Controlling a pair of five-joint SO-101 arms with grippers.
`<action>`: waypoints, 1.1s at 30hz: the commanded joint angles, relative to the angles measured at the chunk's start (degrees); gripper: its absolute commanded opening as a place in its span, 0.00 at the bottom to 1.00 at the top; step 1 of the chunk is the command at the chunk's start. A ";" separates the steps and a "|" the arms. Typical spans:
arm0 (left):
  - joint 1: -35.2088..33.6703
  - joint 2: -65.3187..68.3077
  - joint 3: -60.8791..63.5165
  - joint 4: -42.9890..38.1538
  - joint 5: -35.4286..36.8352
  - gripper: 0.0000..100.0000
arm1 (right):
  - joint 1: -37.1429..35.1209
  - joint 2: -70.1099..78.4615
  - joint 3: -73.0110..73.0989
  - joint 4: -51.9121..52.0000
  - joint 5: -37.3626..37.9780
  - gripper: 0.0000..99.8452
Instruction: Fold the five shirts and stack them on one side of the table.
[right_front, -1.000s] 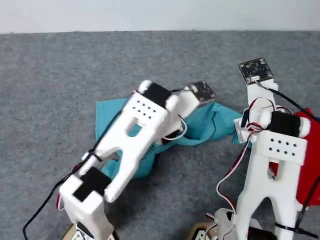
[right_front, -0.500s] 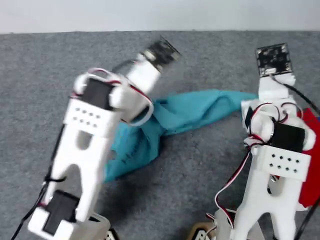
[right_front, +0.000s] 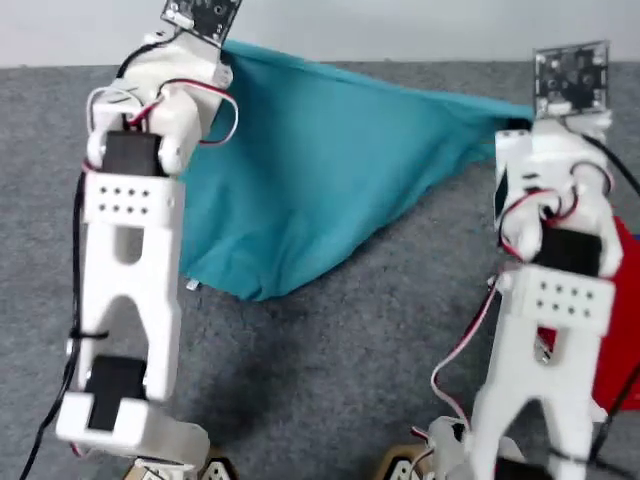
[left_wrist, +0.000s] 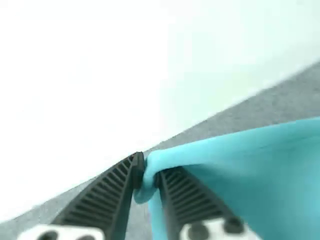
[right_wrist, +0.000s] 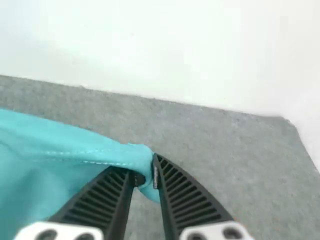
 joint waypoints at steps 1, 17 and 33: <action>-1.93 4.31 -2.33 -6.77 -0.44 0.01 | -1.19 9.10 -8.97 -3.38 -0.44 0.01; -1.49 26.20 -52.35 -18.46 -0.53 0.01 | -3.30 49.89 -94.77 15.16 -0.53 0.01; -1.41 29.01 -65.10 26.90 -0.53 0.01 | -3.03 53.23 -105.93 54.46 5.98 0.01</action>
